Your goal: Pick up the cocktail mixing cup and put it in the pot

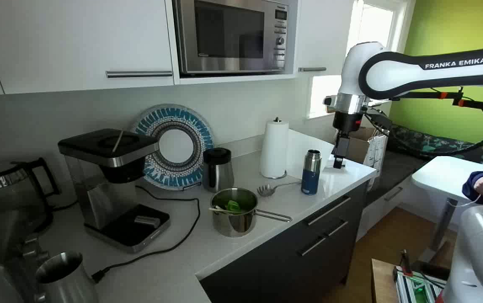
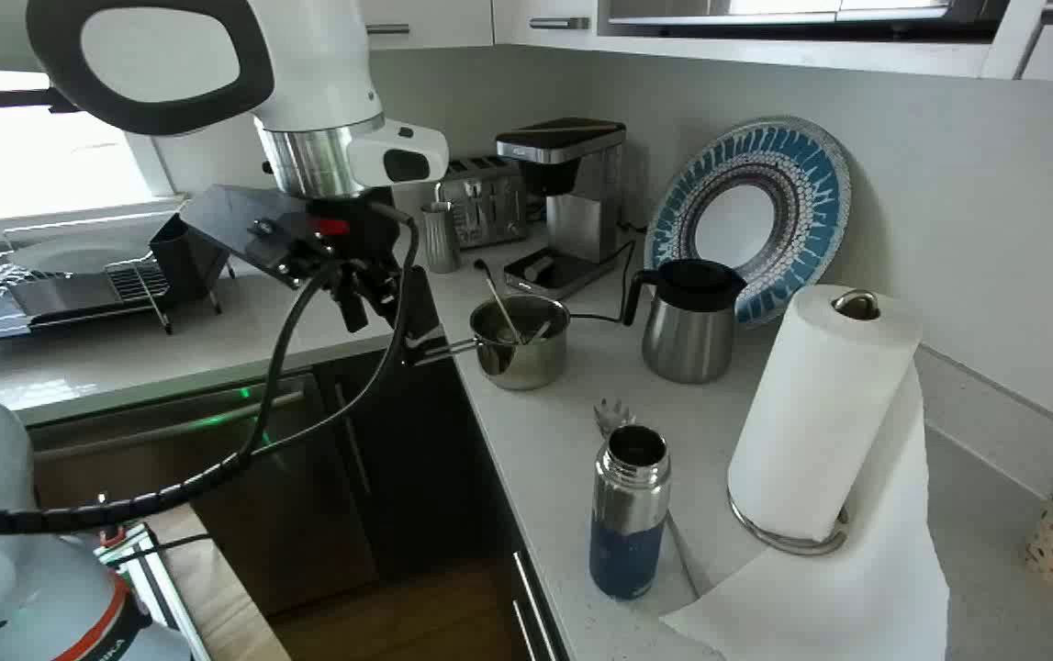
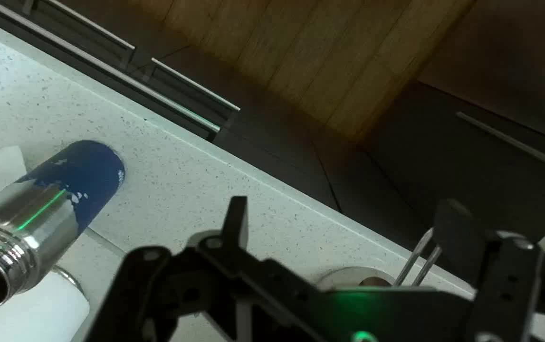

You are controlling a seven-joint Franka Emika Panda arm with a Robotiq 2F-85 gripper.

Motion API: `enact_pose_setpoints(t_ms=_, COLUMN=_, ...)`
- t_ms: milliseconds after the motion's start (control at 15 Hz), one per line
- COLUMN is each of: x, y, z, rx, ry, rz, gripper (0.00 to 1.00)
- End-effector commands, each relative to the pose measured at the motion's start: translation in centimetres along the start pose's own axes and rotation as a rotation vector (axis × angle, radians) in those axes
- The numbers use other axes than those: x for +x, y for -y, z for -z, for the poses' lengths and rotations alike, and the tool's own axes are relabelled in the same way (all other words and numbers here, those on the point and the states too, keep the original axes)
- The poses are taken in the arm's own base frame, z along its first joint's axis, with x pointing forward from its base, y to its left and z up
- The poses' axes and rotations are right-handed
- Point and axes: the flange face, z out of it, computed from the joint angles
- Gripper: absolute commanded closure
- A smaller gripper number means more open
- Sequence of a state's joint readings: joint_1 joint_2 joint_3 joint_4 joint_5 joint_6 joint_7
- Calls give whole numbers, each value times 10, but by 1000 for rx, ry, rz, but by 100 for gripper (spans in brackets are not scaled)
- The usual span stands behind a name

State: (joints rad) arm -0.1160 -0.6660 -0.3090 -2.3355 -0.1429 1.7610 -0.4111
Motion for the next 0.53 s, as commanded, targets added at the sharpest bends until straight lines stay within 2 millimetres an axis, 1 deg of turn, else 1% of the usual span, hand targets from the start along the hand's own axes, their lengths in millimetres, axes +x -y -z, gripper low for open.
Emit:
enact_pose_setpoints(t_ms=0, x=0, y=0, z=1, rx=1, ry=1, rz=0, gripper=0)
enact_pose_setpoints(t_ms=67, x=0, y=0, z=1, rx=1, ry=1, rz=0, gripper=0)
enact_pose_setpoints(t_ms=133, x=7, y=-1, z=1, rx=-1, ry=-27, rz=5, gripper=0)
enact_pose_setpoints(t_ms=200, x=30, y=2, z=-1, rx=-9, ry=-52, rz=44, gripper=0)
enact_pose_setpoints(t_ms=267, x=46, y=8, z=-2, rx=-17, ry=-73, rz=82, gripper=0)
enact_pose_setpoints(t_ms=333, x=74, y=22, z=-7, rx=-19, ry=-87, rz=153, gripper=0)
enact_pose_setpoints(t_ms=400, x=93, y=32, z=-12, rx=-10, ry=-106, rz=212, gripper=0)
enact_pose_setpoints(t_ms=467, x=111, y=50, z=-19, rx=20, ry=-107, rz=267, gripper=0)
